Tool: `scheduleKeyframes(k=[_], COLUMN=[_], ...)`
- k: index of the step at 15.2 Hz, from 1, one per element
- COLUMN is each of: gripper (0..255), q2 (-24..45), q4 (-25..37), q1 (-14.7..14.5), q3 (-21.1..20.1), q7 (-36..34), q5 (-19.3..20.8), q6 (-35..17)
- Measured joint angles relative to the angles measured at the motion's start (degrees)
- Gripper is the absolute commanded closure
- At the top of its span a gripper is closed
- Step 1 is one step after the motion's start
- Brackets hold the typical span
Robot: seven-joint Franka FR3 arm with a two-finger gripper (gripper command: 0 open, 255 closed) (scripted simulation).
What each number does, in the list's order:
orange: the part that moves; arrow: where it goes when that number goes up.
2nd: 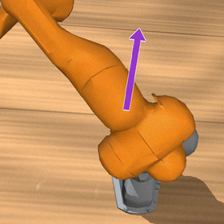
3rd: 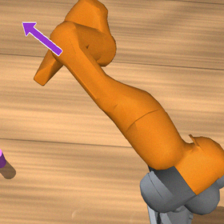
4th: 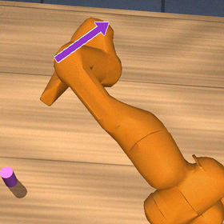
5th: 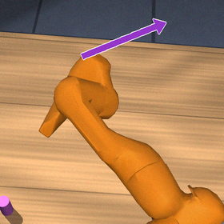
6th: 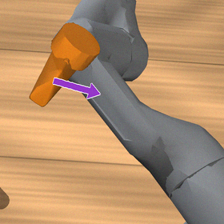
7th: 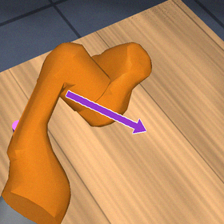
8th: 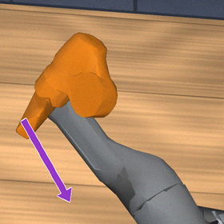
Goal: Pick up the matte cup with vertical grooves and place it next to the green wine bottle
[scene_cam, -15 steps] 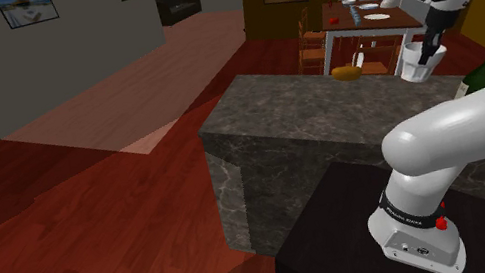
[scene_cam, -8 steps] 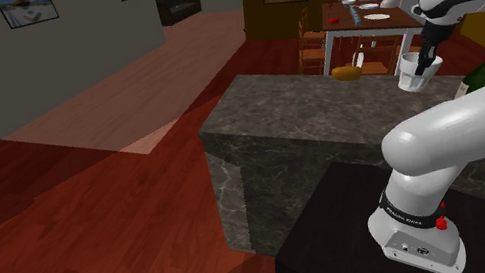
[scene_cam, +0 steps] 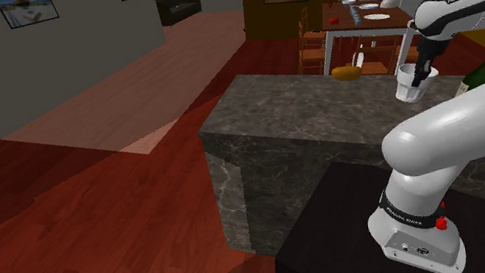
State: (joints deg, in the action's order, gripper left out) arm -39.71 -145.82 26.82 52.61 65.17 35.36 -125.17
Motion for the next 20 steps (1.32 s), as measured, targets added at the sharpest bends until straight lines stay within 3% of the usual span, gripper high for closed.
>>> scheduleKeyframes(k=[10, 16, 17, 20], gripper=[255, 255, 0, 0], q2=[4.42, 4.77, 4.77, 4.77], q4=[-3.94, -4.02, -4.02, -4.01], q1=[-1.55, -1.79, -1.80, -1.80], q3=[5.71, 6.00, 6.01, 6.01], q7=[-0.34, -0.42, -0.42, -0.42], q5=[2.34, 2.37, 2.37, 2.38], q6=[-8.79, -9.27, -9.28, -9.30])
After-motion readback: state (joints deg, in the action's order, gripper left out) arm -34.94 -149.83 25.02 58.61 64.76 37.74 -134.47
